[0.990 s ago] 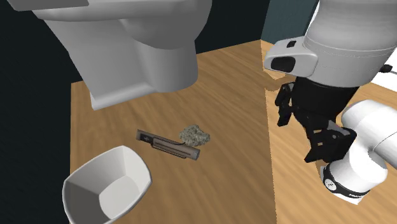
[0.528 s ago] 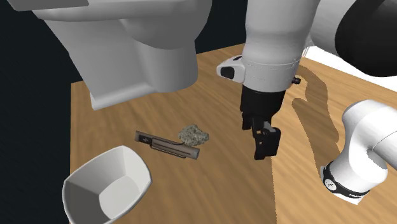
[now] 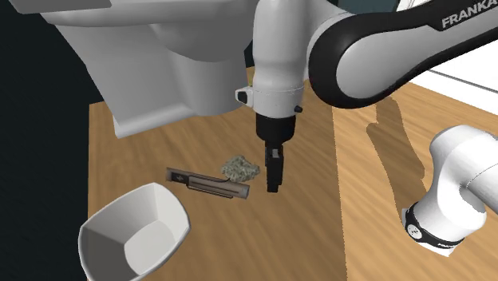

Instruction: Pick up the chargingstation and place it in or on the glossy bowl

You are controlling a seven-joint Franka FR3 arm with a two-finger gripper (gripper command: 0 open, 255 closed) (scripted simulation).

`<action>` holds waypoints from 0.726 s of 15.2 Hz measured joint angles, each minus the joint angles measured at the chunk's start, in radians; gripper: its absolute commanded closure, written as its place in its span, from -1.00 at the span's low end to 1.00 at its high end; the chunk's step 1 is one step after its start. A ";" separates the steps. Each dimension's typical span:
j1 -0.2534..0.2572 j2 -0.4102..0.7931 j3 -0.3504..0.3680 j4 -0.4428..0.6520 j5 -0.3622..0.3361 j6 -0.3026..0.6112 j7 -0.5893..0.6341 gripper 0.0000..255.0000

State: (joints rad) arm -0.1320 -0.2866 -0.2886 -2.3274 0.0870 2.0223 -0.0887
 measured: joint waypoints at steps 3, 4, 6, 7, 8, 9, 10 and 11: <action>-0.006 0.109 -0.046 0.050 0.073 0.064 -0.047 -1.00; -0.010 0.149 -0.061 0.071 0.101 0.082 -0.069 -1.00; -0.016 0.226 -0.084 0.115 0.164 0.110 -0.104 -1.00; -0.020 0.264 -0.093 0.131 0.199 0.129 -0.125 -1.00; -0.028 0.308 -0.103 0.161 0.236 0.137 -0.149 -1.00; -0.036 0.333 -0.109 0.175 0.267 0.144 -0.163 -1.00; -0.046 0.365 -0.115 0.187 0.302 0.158 -0.187 -1.00; -0.057 0.407 -0.119 0.222 0.338 0.156 -0.205 -1.00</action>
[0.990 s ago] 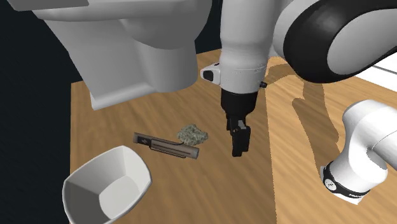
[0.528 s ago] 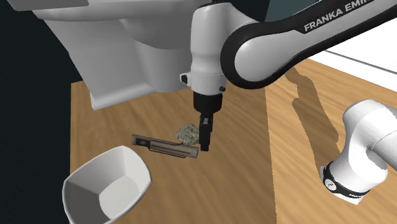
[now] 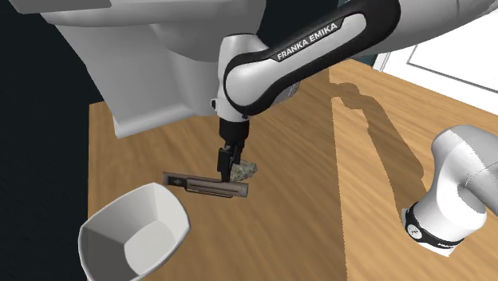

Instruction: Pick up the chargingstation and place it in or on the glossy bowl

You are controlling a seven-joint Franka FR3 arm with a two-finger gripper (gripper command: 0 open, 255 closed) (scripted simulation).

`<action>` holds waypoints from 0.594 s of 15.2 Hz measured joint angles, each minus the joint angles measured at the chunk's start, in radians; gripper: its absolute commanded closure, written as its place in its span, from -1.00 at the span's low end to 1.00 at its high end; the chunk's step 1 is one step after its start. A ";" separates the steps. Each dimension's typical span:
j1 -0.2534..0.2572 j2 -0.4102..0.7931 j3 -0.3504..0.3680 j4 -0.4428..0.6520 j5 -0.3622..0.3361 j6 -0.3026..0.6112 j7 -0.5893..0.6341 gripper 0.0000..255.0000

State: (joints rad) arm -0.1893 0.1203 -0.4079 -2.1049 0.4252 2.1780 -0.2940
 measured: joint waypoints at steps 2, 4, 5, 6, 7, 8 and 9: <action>-0.027 0.083 -0.003 0.064 0.075 0.002 -0.038 -1.00; -0.054 0.150 0.002 0.115 0.142 0.005 -0.062 -1.00; -0.074 0.194 0.005 0.153 0.177 -0.001 -0.079 -1.00; -0.095 0.229 0.007 0.182 0.209 -0.005 -0.095 -1.00; -0.115 0.265 0.011 0.217 0.238 -0.011 -0.105 -1.00; -0.128 0.293 0.016 0.238 0.263 -0.010 -0.112 -1.00; -0.137 0.318 0.021 0.260 0.279 -0.010 -0.116 -1.00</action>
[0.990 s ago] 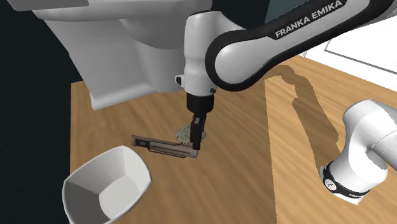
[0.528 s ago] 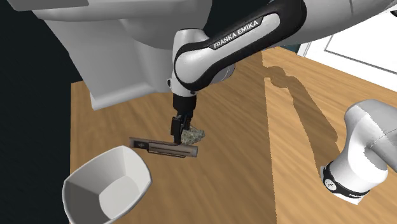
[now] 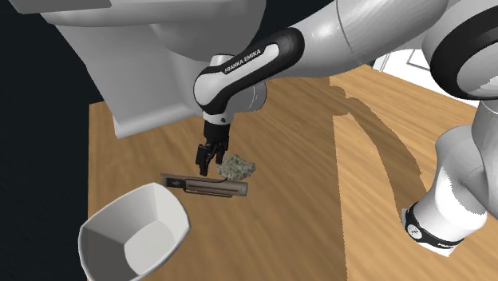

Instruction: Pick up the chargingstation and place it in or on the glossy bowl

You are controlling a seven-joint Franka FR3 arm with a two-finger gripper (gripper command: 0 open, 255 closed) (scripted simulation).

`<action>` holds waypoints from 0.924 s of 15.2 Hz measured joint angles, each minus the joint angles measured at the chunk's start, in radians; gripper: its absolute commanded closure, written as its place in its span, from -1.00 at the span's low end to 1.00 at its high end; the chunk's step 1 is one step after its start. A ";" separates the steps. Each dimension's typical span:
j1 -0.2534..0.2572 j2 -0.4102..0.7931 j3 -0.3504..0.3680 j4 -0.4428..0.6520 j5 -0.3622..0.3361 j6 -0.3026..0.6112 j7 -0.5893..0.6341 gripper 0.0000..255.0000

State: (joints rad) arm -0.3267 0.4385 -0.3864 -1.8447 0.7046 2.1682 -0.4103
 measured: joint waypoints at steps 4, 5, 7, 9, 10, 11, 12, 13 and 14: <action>-0.005 0.032 0.013 0.012 0.033 0.031 -0.015 -1.00; -0.006 0.042 0.018 0.019 0.040 0.037 -0.018 -1.00; -0.006 0.055 0.024 0.026 0.053 0.051 -0.026 -1.00; -0.004 0.053 0.026 0.019 0.056 0.061 -0.029 -1.00; -0.004 0.062 0.028 0.027 0.059 0.062 -0.029 -1.00; -0.004 0.058 0.029 0.021 0.060 0.065 -0.032 -1.00; -0.004 0.060 0.028 0.024 0.058 0.061 -0.030 -1.00; -0.003 0.060 0.029 0.023 0.060 0.066 -0.030 -1.00; -0.004 0.062 0.030 0.024 0.061 0.065 -0.031 1.00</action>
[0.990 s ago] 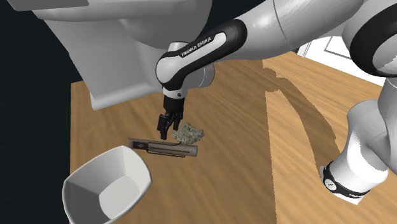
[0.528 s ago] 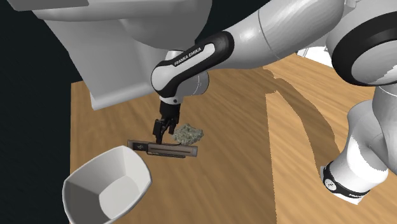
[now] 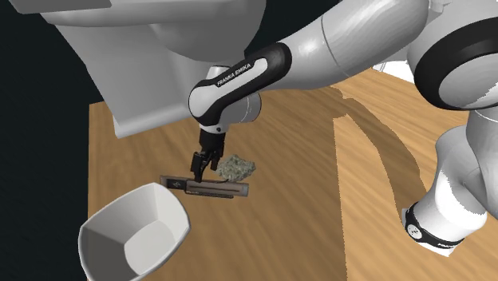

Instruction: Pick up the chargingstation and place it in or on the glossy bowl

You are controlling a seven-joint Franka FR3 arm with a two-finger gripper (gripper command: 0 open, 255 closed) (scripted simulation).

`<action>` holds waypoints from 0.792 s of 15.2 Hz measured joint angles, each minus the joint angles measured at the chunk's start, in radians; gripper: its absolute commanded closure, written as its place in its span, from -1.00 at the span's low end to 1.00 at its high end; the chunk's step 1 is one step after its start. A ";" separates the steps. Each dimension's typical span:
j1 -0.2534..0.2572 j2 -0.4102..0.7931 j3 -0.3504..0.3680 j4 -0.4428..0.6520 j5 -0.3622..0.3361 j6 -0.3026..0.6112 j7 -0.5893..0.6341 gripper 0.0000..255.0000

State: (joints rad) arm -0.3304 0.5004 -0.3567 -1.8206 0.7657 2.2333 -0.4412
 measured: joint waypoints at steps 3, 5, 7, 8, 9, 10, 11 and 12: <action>-0.009 0.008 0.003 0.007 0.012 -0.002 -0.012 1.00; -0.018 0.022 0.004 0.024 0.011 -0.018 -0.018 1.00; -0.021 0.025 0.004 0.029 0.011 -0.024 -0.021 1.00; -0.022 0.026 0.005 0.030 0.011 -0.026 -0.021 1.00; -0.021 0.027 0.004 0.033 0.009 -0.028 -0.019 1.00; -0.010 0.011 0.001 0.016 0.006 -0.017 -0.009 1.00; -0.004 0.002 -0.001 0.014 0.005 -0.018 0.000 1.00; 0.004 -0.011 -0.003 0.005 0.013 -0.018 0.008 1.00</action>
State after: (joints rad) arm -0.3268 0.4894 -0.3596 -1.8154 0.7782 2.2148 -0.4333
